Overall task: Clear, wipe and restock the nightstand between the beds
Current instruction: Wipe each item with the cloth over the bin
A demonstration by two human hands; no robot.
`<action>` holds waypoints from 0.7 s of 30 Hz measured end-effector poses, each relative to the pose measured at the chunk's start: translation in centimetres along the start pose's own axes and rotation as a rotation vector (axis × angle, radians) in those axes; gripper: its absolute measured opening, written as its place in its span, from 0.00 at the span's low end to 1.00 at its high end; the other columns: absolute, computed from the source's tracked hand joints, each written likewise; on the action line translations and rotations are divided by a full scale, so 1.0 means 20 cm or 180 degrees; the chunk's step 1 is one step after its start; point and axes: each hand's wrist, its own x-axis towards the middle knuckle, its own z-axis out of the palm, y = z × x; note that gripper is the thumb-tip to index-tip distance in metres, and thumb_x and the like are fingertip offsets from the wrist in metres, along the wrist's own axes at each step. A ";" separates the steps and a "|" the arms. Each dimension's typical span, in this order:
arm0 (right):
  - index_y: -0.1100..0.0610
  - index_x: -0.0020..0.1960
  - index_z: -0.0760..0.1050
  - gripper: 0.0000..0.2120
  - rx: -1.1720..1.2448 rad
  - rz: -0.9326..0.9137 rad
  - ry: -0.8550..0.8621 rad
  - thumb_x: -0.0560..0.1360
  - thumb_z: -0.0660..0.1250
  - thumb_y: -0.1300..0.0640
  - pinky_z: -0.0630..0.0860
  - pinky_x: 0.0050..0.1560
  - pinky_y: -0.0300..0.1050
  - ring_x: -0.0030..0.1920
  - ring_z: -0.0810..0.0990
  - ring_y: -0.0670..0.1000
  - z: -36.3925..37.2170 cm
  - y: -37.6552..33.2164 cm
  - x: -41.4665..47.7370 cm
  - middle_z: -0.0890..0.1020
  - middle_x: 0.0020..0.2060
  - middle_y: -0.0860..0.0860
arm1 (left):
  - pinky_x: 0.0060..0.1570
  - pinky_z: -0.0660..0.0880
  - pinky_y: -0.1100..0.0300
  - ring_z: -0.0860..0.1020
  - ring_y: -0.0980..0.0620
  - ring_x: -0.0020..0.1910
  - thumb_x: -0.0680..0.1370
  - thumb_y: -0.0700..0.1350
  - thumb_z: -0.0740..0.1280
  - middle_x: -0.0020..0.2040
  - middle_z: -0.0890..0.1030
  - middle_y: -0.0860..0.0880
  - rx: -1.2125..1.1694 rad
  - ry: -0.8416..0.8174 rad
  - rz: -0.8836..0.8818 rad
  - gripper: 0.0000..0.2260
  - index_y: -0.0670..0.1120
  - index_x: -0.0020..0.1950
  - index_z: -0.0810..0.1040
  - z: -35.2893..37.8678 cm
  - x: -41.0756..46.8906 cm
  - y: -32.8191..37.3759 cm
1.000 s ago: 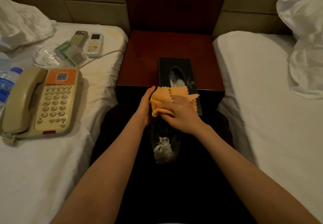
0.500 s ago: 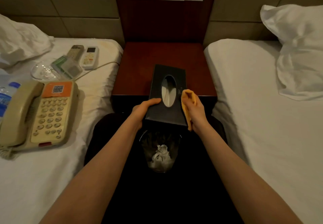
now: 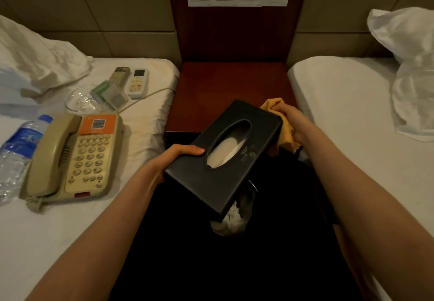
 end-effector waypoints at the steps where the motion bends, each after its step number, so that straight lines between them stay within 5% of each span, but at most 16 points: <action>1: 0.54 0.43 0.72 0.06 -0.0184 0.0122 -0.0137 0.77 0.60 0.54 0.74 0.40 0.46 0.32 0.75 0.51 -0.01 -0.01 -0.01 0.75 0.33 0.53 | 0.33 0.78 0.64 0.81 0.51 0.29 0.59 0.44 0.72 0.33 0.84 0.46 0.0076 -0.0074 -0.0059 0.05 0.43 0.30 0.85 -0.01 -0.01 0.00; 6: 0.54 0.48 0.73 0.09 -0.0980 0.0094 -0.0671 0.78 0.58 0.50 0.75 0.43 0.47 0.36 0.77 0.52 0.07 -0.07 0.00 0.78 0.37 0.54 | 0.34 0.78 0.64 0.82 0.53 0.30 0.63 0.45 0.68 0.33 0.84 0.48 0.0386 -0.0365 -0.0182 0.07 0.46 0.30 0.85 0.02 -0.01 -0.01; 12: 0.55 0.48 0.73 0.08 -0.1025 0.0096 -0.0410 0.78 0.60 0.51 0.75 0.38 0.46 0.33 0.77 0.51 0.04 -0.05 -0.01 0.79 0.34 0.53 | 0.31 0.77 0.64 0.81 0.53 0.28 0.64 0.45 0.67 0.32 0.83 0.47 0.0196 -0.0118 -0.0095 0.08 0.45 0.29 0.84 0.02 -0.02 -0.02; 17: 0.56 0.47 0.73 0.06 0.0469 0.0119 0.0359 0.79 0.58 0.56 0.76 0.31 0.40 0.26 0.78 0.49 0.00 0.10 0.02 0.79 0.25 0.52 | 0.34 0.77 0.63 0.81 0.51 0.29 0.75 0.42 0.64 0.33 0.83 0.47 -0.0517 0.0307 0.0108 0.07 0.43 0.41 0.80 0.08 0.00 -0.01; 20: 0.56 0.53 0.74 0.10 0.0721 0.0191 0.0172 0.80 0.58 0.52 0.76 0.45 0.45 0.38 0.78 0.50 0.17 0.16 -0.11 0.79 0.38 0.53 | 0.36 0.76 0.59 0.81 0.48 0.34 0.70 0.47 0.71 0.39 0.83 0.45 -0.0835 0.0821 0.0183 0.07 0.44 0.43 0.81 0.14 0.04 0.02; 21: 0.56 0.55 0.73 0.11 0.0525 0.0204 0.0051 0.80 0.57 0.50 0.74 0.49 0.45 0.42 0.77 0.49 0.25 0.18 -0.14 0.78 0.42 0.52 | 0.37 0.77 0.57 0.82 0.46 0.39 0.63 0.50 0.76 0.44 0.83 0.44 -0.0971 0.0957 0.0145 0.17 0.43 0.47 0.82 0.15 0.07 0.02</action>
